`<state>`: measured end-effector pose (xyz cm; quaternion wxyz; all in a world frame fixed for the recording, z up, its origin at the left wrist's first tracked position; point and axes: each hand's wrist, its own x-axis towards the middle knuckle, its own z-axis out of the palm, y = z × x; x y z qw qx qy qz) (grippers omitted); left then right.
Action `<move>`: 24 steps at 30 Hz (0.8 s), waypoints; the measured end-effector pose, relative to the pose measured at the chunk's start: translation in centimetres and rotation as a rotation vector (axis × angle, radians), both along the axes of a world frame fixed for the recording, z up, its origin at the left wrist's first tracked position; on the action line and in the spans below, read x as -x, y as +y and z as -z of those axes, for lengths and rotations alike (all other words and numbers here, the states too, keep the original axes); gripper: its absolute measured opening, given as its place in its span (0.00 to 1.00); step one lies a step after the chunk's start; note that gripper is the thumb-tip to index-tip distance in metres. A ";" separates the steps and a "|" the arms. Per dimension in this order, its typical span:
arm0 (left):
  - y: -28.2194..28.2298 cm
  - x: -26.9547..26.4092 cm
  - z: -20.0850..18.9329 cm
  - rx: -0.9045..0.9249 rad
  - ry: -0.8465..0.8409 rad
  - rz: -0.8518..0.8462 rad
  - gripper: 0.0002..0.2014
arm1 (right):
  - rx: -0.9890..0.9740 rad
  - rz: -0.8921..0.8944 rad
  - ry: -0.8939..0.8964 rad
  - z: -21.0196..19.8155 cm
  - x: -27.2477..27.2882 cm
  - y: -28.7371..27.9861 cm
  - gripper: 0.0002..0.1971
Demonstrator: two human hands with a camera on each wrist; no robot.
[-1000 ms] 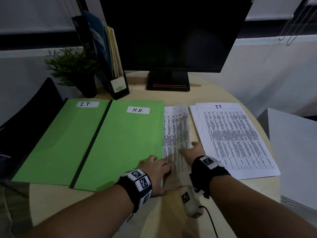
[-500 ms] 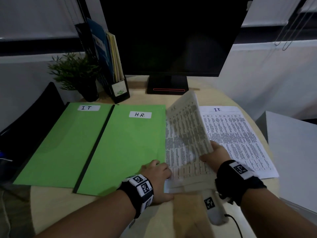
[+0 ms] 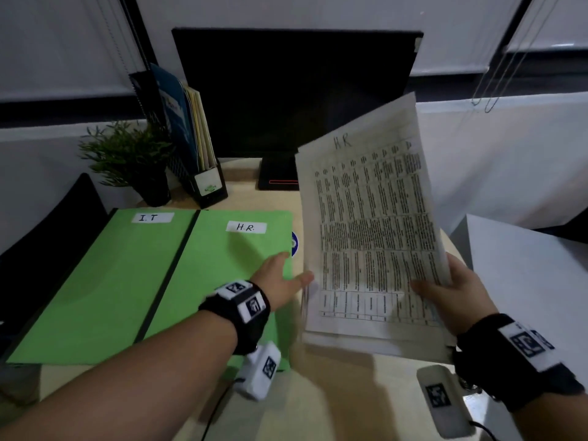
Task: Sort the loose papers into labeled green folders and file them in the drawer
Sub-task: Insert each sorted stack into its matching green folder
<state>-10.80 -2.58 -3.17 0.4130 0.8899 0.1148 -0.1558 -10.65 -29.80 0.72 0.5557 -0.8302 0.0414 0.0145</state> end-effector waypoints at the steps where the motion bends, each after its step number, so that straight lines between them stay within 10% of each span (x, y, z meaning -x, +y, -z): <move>1: 0.0 -0.8 -1.0 0.100 -0.027 -0.064 0.44 | -0.035 -0.003 0.004 -0.1 0.1 0.0 0.20; 4: 0.3 -2.5 -3.7 0.508 -0.061 -0.221 0.45 | -0.091 -0.021 0.009 0.0 0.3 0.2 0.19; 6: 0.1 -2.8 -5.0 0.675 -0.150 -0.304 0.26 | -0.117 -0.038 0.047 0.3 0.4 0.7 0.17; 24: -2.3 0.7 -9.1 0.442 -0.511 -0.256 0.10 | -0.430 0.105 -0.231 -4.9 0.2 3.4 0.17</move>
